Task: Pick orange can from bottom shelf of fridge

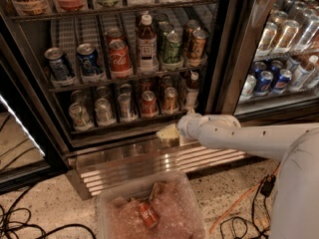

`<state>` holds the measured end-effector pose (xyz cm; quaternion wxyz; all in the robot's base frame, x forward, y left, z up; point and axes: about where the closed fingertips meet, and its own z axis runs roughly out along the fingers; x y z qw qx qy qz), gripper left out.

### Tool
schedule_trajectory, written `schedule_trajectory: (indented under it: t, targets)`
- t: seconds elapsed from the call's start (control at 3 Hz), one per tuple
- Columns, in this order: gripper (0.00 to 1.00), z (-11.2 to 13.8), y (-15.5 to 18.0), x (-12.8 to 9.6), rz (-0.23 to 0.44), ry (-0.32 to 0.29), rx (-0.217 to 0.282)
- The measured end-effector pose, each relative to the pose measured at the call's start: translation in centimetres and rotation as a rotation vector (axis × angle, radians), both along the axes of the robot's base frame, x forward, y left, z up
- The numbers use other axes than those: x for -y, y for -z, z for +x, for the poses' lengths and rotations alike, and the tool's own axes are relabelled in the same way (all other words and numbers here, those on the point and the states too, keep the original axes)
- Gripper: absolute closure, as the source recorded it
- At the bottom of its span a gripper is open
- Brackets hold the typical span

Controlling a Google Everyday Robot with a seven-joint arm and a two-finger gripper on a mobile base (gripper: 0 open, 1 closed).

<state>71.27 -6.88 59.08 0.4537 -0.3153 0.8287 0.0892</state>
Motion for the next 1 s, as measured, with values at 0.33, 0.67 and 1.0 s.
schedule_trajectory:
  t: [0.33,0.67,1.0]
  targets:
    - [0.0,0.53,-1.02,-1.38,0.063,-0.004,0.064]
    - [0.0,0.54,-1.35,-1.51,0.096,0.023,0.139]
    - [0.0,-0.15,-0.65,-1.79,0.085,0.067,0.153]
